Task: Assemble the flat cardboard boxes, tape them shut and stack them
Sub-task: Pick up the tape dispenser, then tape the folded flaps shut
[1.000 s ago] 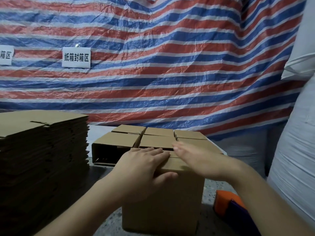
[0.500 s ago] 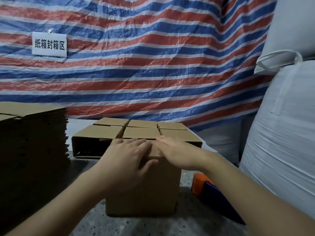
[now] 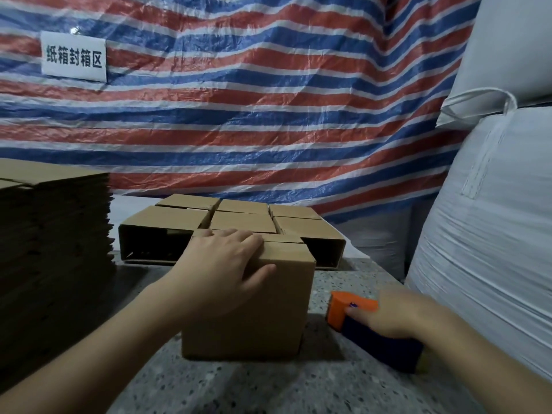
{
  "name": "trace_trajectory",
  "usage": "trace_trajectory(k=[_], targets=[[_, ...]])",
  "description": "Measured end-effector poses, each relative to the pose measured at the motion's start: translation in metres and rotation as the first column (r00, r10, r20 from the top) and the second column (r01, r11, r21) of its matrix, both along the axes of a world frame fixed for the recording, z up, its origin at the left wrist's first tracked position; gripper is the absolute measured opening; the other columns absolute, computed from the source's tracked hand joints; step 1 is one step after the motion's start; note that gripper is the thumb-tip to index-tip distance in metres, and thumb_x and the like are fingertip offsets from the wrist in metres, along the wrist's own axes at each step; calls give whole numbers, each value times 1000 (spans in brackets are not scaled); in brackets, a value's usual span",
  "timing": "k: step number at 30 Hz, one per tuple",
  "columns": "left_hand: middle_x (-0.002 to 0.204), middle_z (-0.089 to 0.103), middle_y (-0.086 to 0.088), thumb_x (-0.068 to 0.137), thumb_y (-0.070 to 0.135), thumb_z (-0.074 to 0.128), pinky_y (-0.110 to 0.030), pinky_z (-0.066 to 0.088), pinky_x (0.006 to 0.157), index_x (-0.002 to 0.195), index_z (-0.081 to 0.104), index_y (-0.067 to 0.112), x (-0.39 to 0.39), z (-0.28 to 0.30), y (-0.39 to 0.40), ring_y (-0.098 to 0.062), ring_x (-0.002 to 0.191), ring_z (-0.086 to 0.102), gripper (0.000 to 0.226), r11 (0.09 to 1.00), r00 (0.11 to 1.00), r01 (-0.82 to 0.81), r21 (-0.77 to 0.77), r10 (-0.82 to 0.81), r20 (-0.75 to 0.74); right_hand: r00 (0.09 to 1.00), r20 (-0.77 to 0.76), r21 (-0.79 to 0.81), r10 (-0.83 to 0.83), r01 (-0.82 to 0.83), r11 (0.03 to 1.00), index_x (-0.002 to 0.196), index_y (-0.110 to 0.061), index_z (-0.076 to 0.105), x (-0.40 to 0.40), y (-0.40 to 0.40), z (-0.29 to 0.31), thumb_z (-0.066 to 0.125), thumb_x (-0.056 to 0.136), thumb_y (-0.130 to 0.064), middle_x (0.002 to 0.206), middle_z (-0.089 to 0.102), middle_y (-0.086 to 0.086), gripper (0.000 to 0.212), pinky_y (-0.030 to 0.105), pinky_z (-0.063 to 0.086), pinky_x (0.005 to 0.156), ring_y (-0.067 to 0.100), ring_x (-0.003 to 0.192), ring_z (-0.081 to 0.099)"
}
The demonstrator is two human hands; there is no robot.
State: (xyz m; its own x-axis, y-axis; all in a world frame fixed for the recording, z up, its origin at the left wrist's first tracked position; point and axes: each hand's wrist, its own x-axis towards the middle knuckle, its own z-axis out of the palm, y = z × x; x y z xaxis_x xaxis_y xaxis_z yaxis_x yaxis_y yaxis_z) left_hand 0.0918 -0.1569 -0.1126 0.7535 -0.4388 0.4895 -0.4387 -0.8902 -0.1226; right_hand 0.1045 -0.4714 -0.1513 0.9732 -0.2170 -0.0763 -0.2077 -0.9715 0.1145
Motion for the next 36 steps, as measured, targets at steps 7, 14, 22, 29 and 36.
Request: trace_trajectory(k=[7, 14, 22, 29, 36], targets=[[134, 56, 11, 81, 76, 3, -42, 38, 108, 131, 47, 34, -1, 0, 0, -12, 124, 52, 79, 1000, 1000, 2, -11, -2, 10, 994, 100, 225, -53, 30, 974, 73, -28, 52, -10, -7, -27, 61, 75, -81, 77, 62, -6, 53, 26, 37, 54, 10, 69, 59], [132, 57, 10, 82, 75, 4, -42, 39, 107, 130, 48, 33, 0, -1, 0, -14, 123, 53, 78, 1000, 1000, 5, -16, -4, 18, 934, 347, 308, -83, -30, 951, 78, -22, 62, -14, -4, -18, 55, 87, -72, 75, 65, -2, 51, 30, 50, 63, 14, 69, 63], [132, 57, 12, 84, 75, 8, -41, 40, 106, 129, 48, 35, 3, -3, 2, -11, 123, 51, 73, 999, 999, 22, -34, -21, 28, 846, 514, 854, -144, -489, 175, 91, -13, 77, -20, 21, 101, 64, 76, -63, 84, 78, 8, 54, 27, 56, 55, 19, 67, 74], [129, 61, 10, 85, 80, 5, -41, 40, 105, 129, 50, 31, 1, -2, 2, -12, 120, 54, 80, 993, 997, 49, -103, -43, 62, 871, 491, 865, -1, -487, -123, 73, -25, 82, 1, 77, 145, 58, 93, -57, 75, 74, 1, 45, 28, 57, 55, 13, 63, 71], [112, 70, 6, 80, 87, -3, -41, 40, 104, 151, -26, 20, 3, -6, -5, -13, 103, 63, 100, 961, 997, 52, -273, -33, 73, 910, 394, 919, 129, -395, -24, 104, -15, 74, 12, 112, 138, 64, 83, -65, 90, 76, 8, 55, 33, 58, 68, 18, 72, 72]])
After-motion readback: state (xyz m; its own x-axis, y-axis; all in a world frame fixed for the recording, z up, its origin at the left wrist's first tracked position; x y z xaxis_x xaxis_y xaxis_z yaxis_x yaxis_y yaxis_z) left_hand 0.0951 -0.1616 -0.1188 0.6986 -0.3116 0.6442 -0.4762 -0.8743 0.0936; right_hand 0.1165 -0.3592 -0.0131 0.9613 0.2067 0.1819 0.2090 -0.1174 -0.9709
